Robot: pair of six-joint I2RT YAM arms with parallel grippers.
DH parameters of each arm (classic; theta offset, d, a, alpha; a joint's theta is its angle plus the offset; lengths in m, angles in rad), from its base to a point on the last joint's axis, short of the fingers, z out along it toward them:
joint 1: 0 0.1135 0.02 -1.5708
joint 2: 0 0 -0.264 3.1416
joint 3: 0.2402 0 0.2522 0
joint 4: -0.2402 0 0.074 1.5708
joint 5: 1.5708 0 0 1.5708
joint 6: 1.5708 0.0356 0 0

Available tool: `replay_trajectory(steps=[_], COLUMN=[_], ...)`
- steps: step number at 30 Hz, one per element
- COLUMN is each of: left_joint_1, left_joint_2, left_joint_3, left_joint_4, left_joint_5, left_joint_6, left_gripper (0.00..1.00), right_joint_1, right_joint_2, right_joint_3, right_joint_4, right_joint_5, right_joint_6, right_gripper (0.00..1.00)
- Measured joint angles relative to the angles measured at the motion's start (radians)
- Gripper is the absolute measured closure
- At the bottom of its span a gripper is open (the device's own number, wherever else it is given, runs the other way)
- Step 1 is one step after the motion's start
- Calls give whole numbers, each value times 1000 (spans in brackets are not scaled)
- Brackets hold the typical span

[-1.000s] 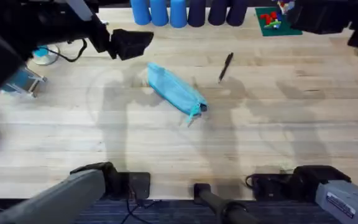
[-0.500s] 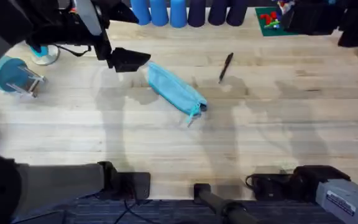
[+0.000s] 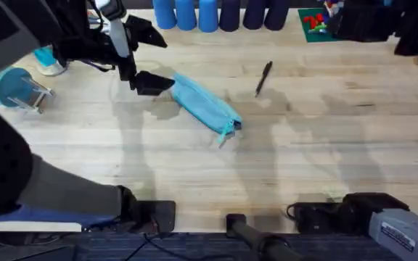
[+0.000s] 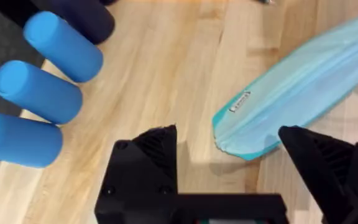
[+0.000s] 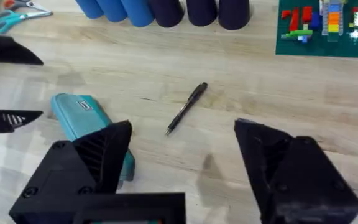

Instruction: Unzip the bag, pick up the pens from the table one at a time and place them inside, then zip the bag closed.

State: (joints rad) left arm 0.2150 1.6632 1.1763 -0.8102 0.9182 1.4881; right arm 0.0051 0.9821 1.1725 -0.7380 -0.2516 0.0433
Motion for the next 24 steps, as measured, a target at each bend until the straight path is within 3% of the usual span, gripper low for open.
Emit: replay_trajectory(steps=[7,13,24], left_joint_1=[-4,-36,-69], left_joint_2=[69,117,158], left_joint_3=[1,1,1], left_joint_4=[-17,-20,-12], left_joint_5=[-20,-27,-33], left_joint_6=[54,106,131], left_gripper=[10,10,8], right_joint_1=[0,0,0], right_joint_2=[0,0,0], right_joint_3=[0,0,0], right_joint_4=[0,0,0], right_joint_5=[0,0,0], right_joint_6=[0,0,0], right_gripper=[5,5,5])
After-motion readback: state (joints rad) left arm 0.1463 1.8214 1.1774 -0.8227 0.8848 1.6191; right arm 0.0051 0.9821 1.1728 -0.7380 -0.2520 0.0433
